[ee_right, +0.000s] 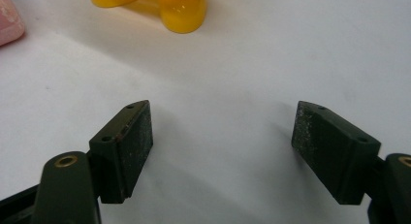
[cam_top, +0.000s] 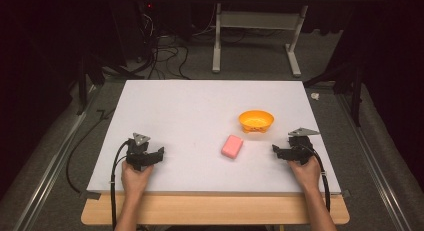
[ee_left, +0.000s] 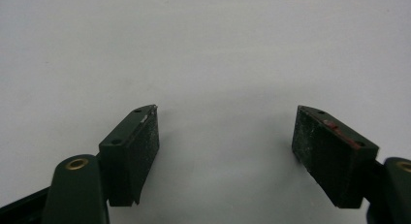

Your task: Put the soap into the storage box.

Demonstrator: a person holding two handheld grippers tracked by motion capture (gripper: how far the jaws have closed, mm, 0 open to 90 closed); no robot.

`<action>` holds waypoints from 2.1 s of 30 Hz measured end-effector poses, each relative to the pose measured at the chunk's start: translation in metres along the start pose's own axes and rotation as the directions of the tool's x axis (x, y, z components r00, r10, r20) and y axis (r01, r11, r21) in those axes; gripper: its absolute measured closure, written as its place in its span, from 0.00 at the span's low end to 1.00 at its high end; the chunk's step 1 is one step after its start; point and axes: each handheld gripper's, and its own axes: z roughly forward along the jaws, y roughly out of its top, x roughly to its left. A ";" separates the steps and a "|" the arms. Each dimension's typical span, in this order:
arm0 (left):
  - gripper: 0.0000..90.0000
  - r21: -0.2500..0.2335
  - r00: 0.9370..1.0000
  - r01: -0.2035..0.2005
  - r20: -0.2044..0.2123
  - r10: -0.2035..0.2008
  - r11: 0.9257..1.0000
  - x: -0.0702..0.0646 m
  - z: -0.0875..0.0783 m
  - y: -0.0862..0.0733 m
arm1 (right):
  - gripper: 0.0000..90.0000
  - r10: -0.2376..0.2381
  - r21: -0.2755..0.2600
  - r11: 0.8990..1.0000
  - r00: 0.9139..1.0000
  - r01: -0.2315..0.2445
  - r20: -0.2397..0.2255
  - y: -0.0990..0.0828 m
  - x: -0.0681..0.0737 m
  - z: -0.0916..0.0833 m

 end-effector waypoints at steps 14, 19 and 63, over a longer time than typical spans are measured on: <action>0.27 0.000 1.000 0.002 -0.007 -0.002 1.000 0.000 0.000 0.000 | 0.26 0.007 0.010 1.000 1.000 -0.007 -0.007 0.001 -0.001 0.000; 0.26 0.001 1.000 0.004 -0.006 -0.004 1.000 0.000 0.000 0.000 | 0.26 0.006 0.010 1.000 1.000 -0.006 -0.008 0.001 -0.001 0.000; 0.26 0.002 1.000 0.006 -0.007 -0.006 1.000 0.000 0.000 0.000 | 0.24 -0.120 -0.119 0.988 0.971 0.097 -0.207 0.030 0.045 -0.025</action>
